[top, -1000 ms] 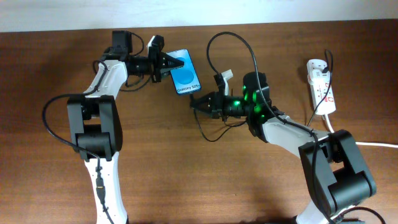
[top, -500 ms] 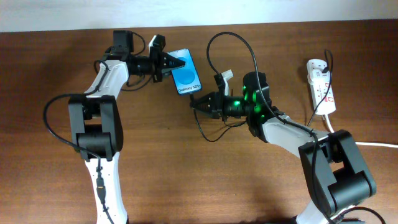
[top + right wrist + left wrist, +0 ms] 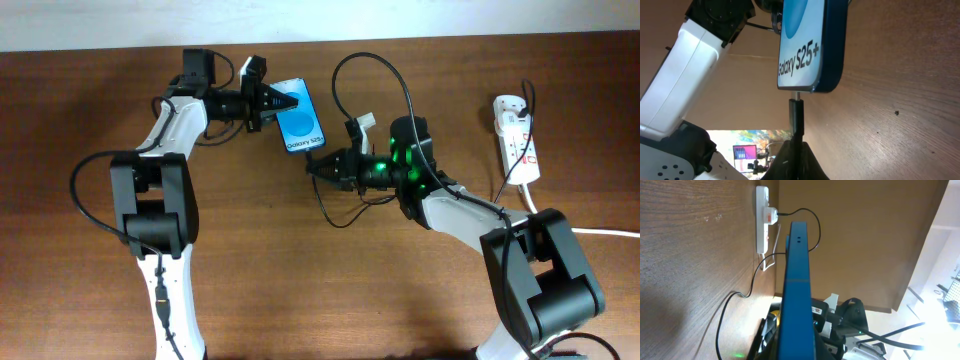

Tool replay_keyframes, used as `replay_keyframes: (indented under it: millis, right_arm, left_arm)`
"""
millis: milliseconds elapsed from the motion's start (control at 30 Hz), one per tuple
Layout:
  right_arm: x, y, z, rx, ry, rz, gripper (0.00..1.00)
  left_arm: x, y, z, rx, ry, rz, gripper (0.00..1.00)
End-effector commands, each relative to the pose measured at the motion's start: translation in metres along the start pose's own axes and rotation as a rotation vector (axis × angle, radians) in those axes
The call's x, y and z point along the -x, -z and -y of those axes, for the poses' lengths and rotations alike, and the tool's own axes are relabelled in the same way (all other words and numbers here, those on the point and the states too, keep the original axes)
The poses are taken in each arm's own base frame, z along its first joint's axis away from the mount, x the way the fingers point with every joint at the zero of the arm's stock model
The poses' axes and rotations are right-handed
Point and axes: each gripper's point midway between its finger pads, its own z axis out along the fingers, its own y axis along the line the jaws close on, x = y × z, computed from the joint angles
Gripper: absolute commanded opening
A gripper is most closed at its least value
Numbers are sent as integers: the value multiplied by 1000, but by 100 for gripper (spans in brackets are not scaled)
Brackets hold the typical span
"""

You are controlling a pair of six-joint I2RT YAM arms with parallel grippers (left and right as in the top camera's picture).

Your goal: Plug charger to phone and switch on socket

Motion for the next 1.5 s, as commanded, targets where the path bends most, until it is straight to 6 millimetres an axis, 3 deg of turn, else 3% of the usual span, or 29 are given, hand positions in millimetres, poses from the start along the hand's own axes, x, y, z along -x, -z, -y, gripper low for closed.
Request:
replay_keyframes:
  millis: [0, 333, 467, 500, 567, 667, 767, 833, 967, 1033, 1133, 1200, 1333, 1467]
  right_arm:
    - [8, 0, 6, -8, 15, 39, 4]
    - [33, 10, -1, 5, 39, 127, 4]
    - [31, 25, -3, 42, 48, 73, 21]
    - [34, 32, -3, 50, 48, 70, 30]
    - [47, 56, 3, 55, 66, 99, 41]
    - [63, 88, 20, 26, 68, 150, 47]
    - [65, 99, 37, -25, 78, 167, 56]
    - [68, 102, 54, -120, 92, 169, 58]
    - [80, 114, 62, -356, 134, 133, 57]
    - [87, 132, 57, -548, 156, 103, 57]
    - [91, 149, 51, -760, 159, 94, 57]
    - [91, 146, 48, -810, 178, 89, 57]
    - [86, 135, 47, -832, 200, 67, 58]
    - [80, 131, 49, -851, 203, 49, 58]
  left_arm:
    - [-7, -5, 19, -48, -34, -41, 0]
    - [-15, -22, 20, -49, -79, -77, 0]
    - [-11, -15, 19, -49, -79, -61, 0]
    - [-10, -12, 19, -49, -83, -54, 0]
    - [-9, -8, 19, -50, -119, -47, 0]
    - [-9, -9, 19, -52, -213, -45, 0]
    - [-5, -9, 8, -20, -246, -27, 0]
    - [-3, -9, 2, -7, -297, -21, 0]
    - [0, -10, -4, 14, -291, -12, 0]
    - [9, -8, -26, 145, -253, 42, 0]
    - [7, 0, -62, 329, -172, 75, 0]
    - [-4, 11, -90, 487, -122, 65, 0]
    - [-22, 18, -120, 679, -119, 3, 0]
    - [-23, 18, -127, 738, -174, -25, 0]
